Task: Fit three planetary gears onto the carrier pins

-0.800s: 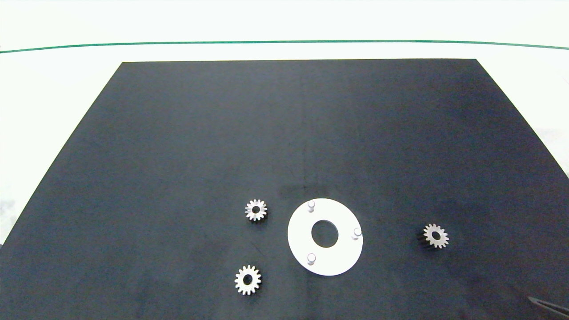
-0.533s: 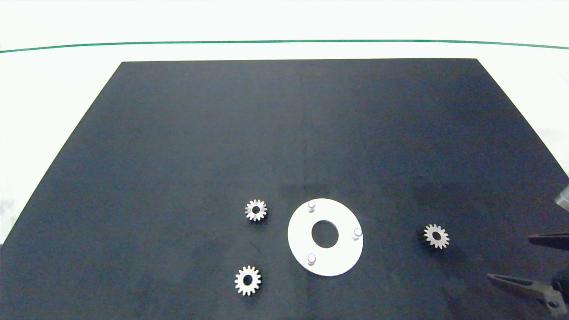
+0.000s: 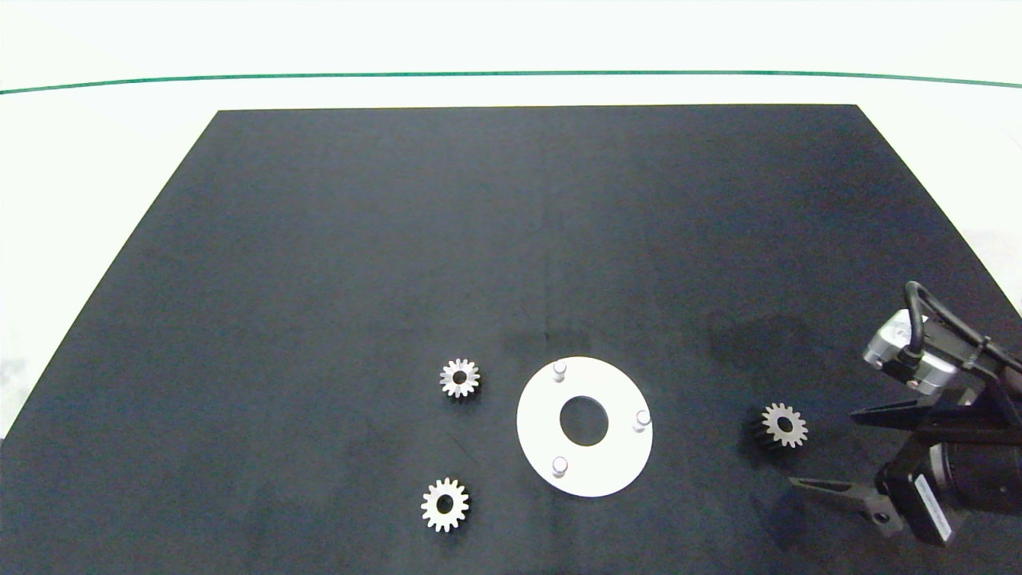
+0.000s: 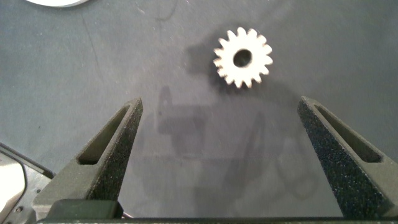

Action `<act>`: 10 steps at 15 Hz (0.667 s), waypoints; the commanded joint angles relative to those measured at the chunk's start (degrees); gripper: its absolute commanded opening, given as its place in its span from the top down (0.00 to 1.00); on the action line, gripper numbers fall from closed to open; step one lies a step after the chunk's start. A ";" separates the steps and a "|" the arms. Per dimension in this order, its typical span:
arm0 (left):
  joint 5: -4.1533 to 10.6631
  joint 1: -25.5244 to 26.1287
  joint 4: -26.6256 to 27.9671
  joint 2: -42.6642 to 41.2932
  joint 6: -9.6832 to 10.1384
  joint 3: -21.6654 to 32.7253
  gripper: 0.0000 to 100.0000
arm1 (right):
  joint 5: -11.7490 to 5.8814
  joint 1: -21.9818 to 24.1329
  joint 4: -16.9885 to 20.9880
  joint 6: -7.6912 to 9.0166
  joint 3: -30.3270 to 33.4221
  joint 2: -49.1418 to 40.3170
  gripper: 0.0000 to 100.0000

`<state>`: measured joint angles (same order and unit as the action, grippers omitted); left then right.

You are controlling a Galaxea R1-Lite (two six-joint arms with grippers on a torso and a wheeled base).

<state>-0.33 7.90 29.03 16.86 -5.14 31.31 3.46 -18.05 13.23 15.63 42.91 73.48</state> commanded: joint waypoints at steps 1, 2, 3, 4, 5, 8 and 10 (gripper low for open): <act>-0.02 0.01 0.15 -0.07 -0.04 0.25 0.00 | -1.26 -1.02 -2.77 0.10 -0.02 4.65 0.00; -0.02 0.01 0.15 -0.07 0.05 0.25 0.00 | -1.70 -0.93 -4.09 0.10 -0.02 5.62 0.00; -0.02 0.01 0.15 -0.07 0.05 0.25 0.00 | -1.88 -0.93 -4.79 0.10 -0.02 6.32 0.00; -0.02 0.10 0.15 -0.07 0.22 0.34 0.00 | -1.97 -0.93 -4.97 0.10 -0.02 6.85 0.00; -0.02 0.10 0.15 -0.07 0.22 0.42 0.00 | -2.32 -0.93 -5.14 0.10 -0.02 7.81 0.00; -0.02 0.10 0.15 -0.16 0.40 0.42 0.00 | -2.85 -1.11 -6.20 0.02 0.16 9.84 0.00; -0.20 0.10 0.15 -0.16 1.10 0.77 0.00 | -2.85 -1.02 -7.78 -0.07 0.51 10.54 0.03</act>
<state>-0.51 8.01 29.01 16.79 -4.01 31.91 0.57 -19.10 5.40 15.46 43.28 83.27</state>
